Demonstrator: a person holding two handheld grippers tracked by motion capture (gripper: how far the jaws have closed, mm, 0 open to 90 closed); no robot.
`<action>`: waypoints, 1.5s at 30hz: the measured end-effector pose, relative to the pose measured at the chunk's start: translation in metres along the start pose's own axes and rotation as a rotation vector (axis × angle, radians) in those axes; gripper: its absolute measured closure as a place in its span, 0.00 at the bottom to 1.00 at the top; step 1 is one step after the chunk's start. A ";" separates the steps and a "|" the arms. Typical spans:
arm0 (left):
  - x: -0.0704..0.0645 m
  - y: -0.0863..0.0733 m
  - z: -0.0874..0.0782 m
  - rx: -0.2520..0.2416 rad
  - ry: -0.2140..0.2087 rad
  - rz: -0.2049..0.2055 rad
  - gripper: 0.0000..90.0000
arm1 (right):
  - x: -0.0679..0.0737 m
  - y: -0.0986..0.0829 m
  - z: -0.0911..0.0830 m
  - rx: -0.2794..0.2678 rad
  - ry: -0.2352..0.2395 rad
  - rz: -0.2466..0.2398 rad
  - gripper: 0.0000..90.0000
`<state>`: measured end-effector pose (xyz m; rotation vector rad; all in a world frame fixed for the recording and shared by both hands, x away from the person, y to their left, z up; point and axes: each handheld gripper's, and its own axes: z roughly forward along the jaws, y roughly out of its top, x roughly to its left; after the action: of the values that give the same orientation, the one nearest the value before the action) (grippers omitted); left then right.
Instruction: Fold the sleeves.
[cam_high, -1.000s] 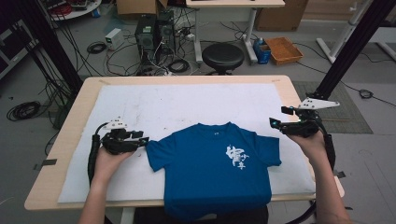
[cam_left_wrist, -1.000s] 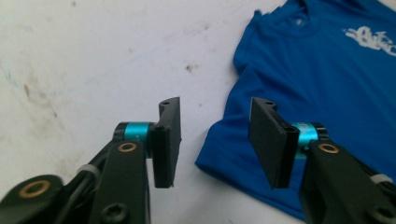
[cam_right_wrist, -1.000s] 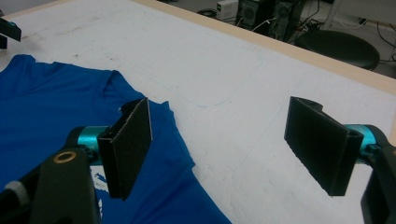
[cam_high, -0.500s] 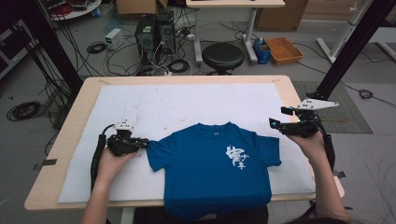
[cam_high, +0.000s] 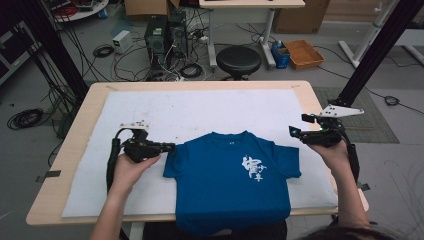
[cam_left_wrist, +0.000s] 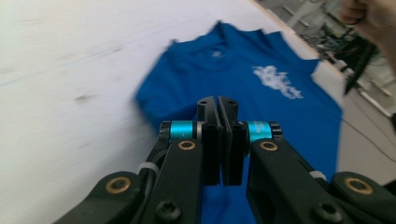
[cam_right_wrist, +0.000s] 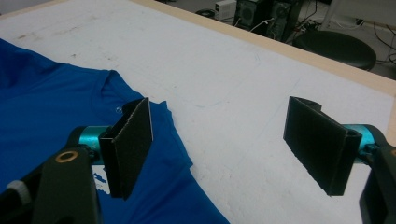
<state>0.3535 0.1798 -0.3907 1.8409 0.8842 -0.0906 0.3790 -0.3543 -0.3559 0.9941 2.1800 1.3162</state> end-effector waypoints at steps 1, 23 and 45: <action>-0.007 0.003 0.007 0.000 -0.012 -0.001 0.98 | 0.000 0.000 0.000 -0.001 -0.001 -0.002 0.26; -0.036 -0.006 0.061 0.083 0.137 0.049 0.75 | -0.005 -0.001 -0.010 -0.018 -0.018 0.009 0.26; -0.058 -0.036 0.066 0.214 -0.086 0.209 0.98 | -0.007 -0.004 -0.009 -0.006 -0.030 0.016 0.27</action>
<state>0.3111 0.1008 -0.4234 2.1019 0.6375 -0.1364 0.3761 -0.3663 -0.3547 1.0243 2.1490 1.3058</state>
